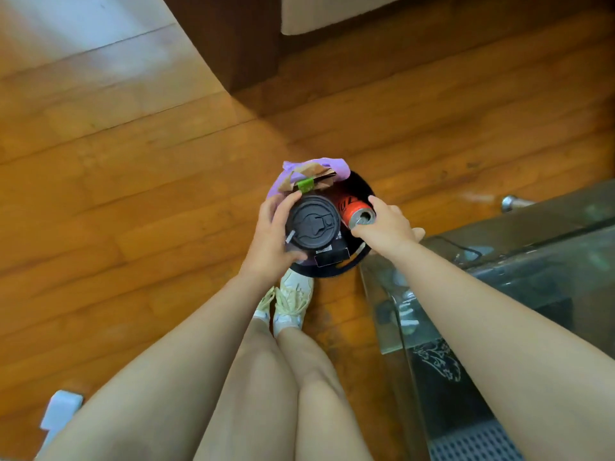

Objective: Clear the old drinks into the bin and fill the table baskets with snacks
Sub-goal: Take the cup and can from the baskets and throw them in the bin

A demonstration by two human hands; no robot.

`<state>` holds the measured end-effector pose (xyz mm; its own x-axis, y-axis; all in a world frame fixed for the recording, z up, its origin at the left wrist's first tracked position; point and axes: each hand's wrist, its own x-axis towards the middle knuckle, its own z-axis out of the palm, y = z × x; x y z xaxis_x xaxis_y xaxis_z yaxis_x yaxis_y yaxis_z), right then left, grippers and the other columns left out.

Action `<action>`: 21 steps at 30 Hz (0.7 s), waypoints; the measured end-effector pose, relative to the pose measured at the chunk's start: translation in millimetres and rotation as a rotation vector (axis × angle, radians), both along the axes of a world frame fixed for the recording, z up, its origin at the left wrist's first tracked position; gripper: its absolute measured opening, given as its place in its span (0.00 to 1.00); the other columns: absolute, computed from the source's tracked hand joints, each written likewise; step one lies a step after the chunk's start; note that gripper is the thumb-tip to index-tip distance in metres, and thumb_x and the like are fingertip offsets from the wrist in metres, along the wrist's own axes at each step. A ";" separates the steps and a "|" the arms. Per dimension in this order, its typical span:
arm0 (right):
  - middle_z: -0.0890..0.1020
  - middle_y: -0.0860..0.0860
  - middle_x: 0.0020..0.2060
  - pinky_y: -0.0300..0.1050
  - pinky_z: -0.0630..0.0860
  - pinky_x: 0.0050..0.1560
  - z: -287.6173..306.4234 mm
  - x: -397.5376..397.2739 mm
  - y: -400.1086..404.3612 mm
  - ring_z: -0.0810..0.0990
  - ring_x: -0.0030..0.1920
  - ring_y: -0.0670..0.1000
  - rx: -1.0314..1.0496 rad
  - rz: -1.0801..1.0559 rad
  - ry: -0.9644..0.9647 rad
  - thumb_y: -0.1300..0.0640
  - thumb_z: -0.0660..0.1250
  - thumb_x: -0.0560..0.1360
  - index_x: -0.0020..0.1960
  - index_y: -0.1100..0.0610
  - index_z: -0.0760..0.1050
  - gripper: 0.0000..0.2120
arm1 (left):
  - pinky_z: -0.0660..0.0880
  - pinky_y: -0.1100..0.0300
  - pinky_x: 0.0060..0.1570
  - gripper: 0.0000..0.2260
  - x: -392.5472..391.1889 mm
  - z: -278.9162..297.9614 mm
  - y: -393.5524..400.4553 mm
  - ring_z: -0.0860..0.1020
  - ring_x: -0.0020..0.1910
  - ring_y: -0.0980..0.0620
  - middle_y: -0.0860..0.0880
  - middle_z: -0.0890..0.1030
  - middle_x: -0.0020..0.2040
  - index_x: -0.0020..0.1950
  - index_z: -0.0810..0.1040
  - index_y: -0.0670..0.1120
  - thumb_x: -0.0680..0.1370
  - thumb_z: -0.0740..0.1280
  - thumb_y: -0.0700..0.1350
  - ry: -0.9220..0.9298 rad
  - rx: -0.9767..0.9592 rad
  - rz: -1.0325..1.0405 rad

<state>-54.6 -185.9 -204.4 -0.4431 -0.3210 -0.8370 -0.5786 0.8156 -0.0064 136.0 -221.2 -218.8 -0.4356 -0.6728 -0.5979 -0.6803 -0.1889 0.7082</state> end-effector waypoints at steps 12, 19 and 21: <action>0.78 0.55 0.60 0.43 0.68 0.53 110.4 22.4 10.4 0.75 0.59 0.55 -0.126 -0.271 -0.261 0.58 0.62 0.75 0.64 0.55 0.71 0.17 | 0.71 0.55 0.54 0.35 43.5 81.8 2.6 0.73 0.60 0.44 0.43 0.71 0.66 0.75 0.55 0.48 0.73 0.67 0.36 -0.319 0.305 -0.029; 0.79 0.54 0.52 0.40 0.71 0.42 219.7 44.0 44.2 0.76 0.44 0.50 -0.073 -0.372 -0.332 0.60 0.61 0.76 0.64 0.57 0.71 0.16 | 0.71 0.61 0.34 0.24 79.7 211.3 6.3 0.76 0.45 0.50 0.48 0.77 0.49 0.71 0.63 0.45 0.76 0.65 0.38 -0.263 0.517 0.408; 0.79 0.56 0.49 0.39 0.71 0.39 252.7 52.5 54.9 0.75 0.40 0.50 -0.074 -0.419 -0.356 0.61 0.60 0.77 0.64 0.58 0.70 0.16 | 0.69 0.61 0.32 0.16 92.8 252.7 10.6 0.76 0.38 0.51 0.46 0.79 0.47 0.65 0.69 0.45 0.78 0.63 0.39 -0.248 0.571 0.451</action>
